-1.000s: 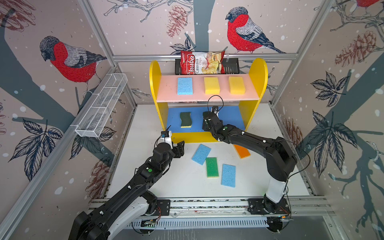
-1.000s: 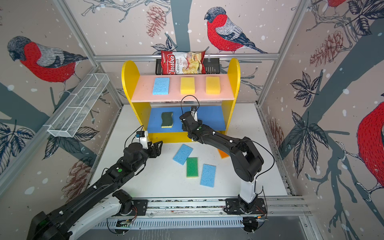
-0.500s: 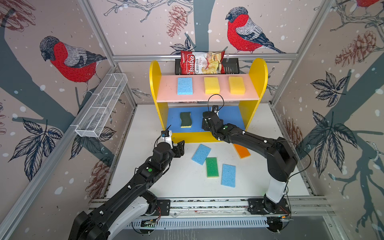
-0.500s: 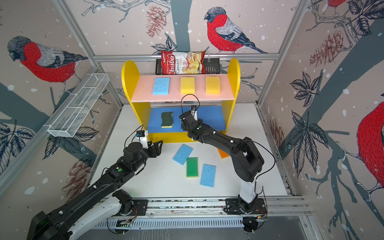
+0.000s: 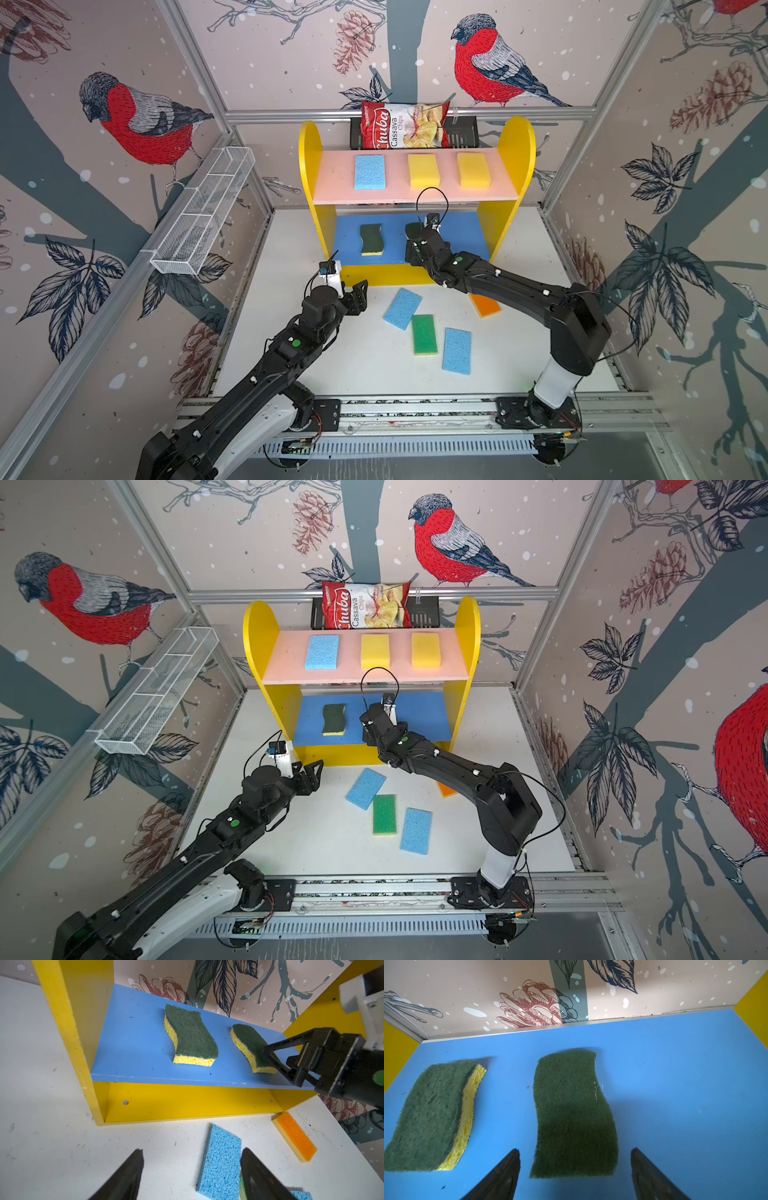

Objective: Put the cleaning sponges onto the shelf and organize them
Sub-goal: 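Lower the pad onto the blue shelf and open the right gripper, then withdraw the right gripper from the shelf and move it toward the orange sponge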

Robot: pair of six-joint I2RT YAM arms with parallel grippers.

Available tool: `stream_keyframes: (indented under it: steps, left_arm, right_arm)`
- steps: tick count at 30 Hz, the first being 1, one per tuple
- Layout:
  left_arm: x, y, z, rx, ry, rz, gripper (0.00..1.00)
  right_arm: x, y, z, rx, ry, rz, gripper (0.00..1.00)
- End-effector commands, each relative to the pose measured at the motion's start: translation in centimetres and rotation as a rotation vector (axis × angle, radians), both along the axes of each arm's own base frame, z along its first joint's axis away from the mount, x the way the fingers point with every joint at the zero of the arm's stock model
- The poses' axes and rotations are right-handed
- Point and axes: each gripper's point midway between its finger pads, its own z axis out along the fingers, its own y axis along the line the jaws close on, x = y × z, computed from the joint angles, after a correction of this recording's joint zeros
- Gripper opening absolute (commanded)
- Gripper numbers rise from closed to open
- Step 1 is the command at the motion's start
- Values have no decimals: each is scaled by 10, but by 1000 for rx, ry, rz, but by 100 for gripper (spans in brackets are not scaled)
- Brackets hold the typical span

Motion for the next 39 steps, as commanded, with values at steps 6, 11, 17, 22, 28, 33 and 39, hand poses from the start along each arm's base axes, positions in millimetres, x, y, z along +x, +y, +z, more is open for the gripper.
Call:
stream_keyframes:
  steps: [6,11,17,22,28,33,39]
  left_arm:
    - [-1,4,4,-10,10,24,74]
    - [-1,3,0,-11,29,26,74]
    - [-1,2,-2,-14,45,28,74]
    - [-1,5,-1,-12,48,42,74]
    - [-1,4,-2,-17,56,44,74]
    - [-3,1,-10,-10,86,35,74]
    - [-5,-1,-17,3,109,32,74]
  right_arm:
    - [-19,-9,7,-7,-11,7,84]
    - [-35,-17,5,-14,-6,9,85]
    - [-52,-35,-1,-16,6,1,85]
    - [-66,-58,-7,-21,16,-20,86]
    - [-78,-86,-16,-31,38,-56,87]
    - [-85,-113,-24,-25,55,-98,87]
    - [-90,-154,-36,22,79,-181,90]
